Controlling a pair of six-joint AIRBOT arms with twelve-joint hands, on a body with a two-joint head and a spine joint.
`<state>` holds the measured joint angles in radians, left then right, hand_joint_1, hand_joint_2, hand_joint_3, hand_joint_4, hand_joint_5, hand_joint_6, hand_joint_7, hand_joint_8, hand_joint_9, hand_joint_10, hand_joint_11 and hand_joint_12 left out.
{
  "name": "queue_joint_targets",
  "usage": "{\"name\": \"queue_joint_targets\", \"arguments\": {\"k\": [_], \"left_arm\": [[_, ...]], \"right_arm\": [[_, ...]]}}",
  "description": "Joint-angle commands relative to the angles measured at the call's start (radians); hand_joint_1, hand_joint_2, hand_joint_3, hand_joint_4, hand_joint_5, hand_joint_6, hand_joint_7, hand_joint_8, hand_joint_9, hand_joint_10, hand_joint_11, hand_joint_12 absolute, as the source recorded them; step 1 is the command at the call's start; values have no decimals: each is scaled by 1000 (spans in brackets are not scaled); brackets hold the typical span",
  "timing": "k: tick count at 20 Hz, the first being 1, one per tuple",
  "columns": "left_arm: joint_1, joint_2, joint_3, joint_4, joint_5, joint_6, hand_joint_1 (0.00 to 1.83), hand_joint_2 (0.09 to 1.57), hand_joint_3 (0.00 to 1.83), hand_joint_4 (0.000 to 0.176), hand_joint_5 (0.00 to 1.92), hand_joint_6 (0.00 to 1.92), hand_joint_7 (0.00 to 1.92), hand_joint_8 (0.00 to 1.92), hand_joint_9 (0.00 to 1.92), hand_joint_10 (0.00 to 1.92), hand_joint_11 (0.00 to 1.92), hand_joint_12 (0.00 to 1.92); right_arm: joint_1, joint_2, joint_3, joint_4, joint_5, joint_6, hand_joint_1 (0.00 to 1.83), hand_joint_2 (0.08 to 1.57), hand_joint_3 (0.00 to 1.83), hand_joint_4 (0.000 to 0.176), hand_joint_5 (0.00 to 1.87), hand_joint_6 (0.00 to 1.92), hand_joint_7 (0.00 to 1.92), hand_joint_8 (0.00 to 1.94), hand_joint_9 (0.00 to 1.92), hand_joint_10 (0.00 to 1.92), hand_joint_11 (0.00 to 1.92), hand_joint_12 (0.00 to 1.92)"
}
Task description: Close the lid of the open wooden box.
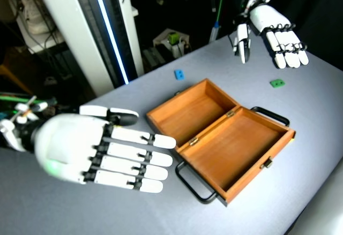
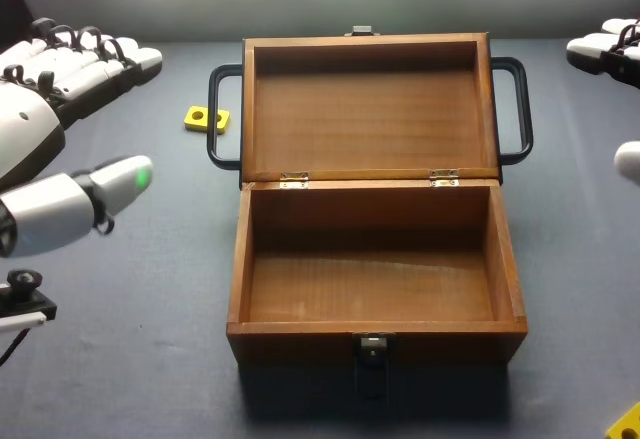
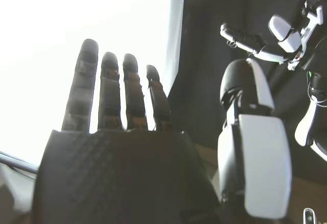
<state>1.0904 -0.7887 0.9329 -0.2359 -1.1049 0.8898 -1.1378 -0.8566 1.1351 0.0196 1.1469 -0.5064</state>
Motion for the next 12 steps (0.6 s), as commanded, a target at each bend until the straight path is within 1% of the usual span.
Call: {"name": "queue_joint_targets", "arguments": {"k": [1,3,5,6,7,8,9,11,12], "left_arm": [[-12,-1,3,-2,-114,-4,25,1452,3,0,189,3,164,1,139,6,10,314],[-12,-5,4,-2,-113,-4,1,1450,0,0,174,0,152,0,128,1,0,344],[-13,-7,7,-2,-109,-6,0,1436,0,0,156,1,155,1,109,2,0,271],[-14,-9,8,-2,-105,-7,0,1439,0,0,162,2,155,0,91,2,0,223],[-17,-11,12,-2,-96,-7,26,1451,1,0,187,6,165,2,90,2,0,232],[-28,-14,21,1,-75,-6,90,1479,5,0,161,5,160,2,93,2,6,251],[-44,-23,35,5,-46,-6,57,1483,5,0,126,1,135,1,71,1,0,237],[-88,-55,80,7,24,-15,82,1482,0,0,105,0,140,2,57,1,0,204],[-103,-69,104,10,53,-30,135,1491,1,0,109,1,139,1,69,4,16,207]], "right_arm": [[7,-4,4,31,118,7,157,1410,6,3,177,3,181,2,67,2,56,64],[6,-6,4,31,118,7,160,1422,5,0,184,4,188,3,73,3,63,58],[4,-6,4,31,116,7,158,1421,4,0,186,4,186,2,70,2,66,55],[4,-7,4,31,114,7,109,1416,2,0,172,3,179,1,68,0,66,47],[4,-7,6,31,111,7,110,1424,5,0,167,2,174,0,62,0,59,40],[4,-8,10,31,105,7,106,1424,4,3,163,0,155,0,53,0,50,34],[4,-9,16,35,100,7,105,1417,0,0,166,1,149,0,44,0,41,29],[4,-16,37,45,81,7,116,1422,3,0,170,2,140,1,33,1,31,23],[4,-20,50,46,61,10,84,1427,4,0,165,0,145,2,41,3,45,26]]}}
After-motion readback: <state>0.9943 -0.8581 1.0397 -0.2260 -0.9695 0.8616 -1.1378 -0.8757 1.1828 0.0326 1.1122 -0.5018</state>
